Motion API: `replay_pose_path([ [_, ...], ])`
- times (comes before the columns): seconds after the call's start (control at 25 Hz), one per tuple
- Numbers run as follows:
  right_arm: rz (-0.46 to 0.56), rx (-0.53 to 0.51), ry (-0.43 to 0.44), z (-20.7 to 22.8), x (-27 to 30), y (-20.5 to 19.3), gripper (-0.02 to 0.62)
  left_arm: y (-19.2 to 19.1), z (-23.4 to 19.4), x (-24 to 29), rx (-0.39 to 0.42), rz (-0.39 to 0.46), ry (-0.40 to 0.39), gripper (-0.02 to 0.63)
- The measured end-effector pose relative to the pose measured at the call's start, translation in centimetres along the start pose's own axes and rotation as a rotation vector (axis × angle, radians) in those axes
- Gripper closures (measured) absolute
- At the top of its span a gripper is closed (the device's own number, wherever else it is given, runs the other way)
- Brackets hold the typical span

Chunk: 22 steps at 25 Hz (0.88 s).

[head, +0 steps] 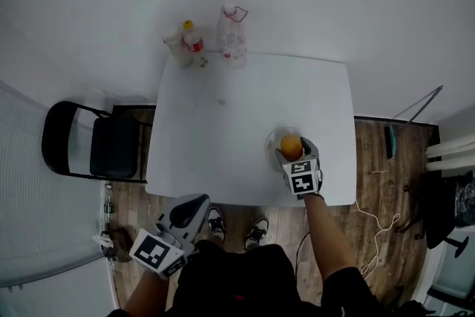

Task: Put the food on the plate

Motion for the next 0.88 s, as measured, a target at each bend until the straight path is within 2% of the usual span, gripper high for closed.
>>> replay_pose_path([
  [0.24, -0.070, -0.022, -0.055, -0.3, 2.3, -0.8, 0.219, -0.8, -1.5, -0.8, -0.034, 0.002, 0.031, 0.586],
  [0.48, -0.058, 0.021, -0.021, -0.4, 2.4, -0.3, 0.218, -0.7, -1.5, -1.3, -0.057, 0.009, 0.050, 0.586],
  [0.64, 0.049, 0.060, -0.021, -0.4, -1.3, 1.5, 0.218, -0.2, -1.8, -2.0, -0.032, 0.029, 0.047, 0.586],
  [0.88, 0.310, 0.183, 0.008, -1.4, -12.9, 5.6, 0.223, 1.9, -1.2, -1.3, 0.012, 0.096, -0.035, 0.586],
])
Point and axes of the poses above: the fingertips, and each gripper's own axes: x forward along the fingers, z to its right, y out of its top, the point moved 10 cm from there along -x, backward along the fingers, and after that the axes turned 5 degrees about x, right-handed, at the moved point
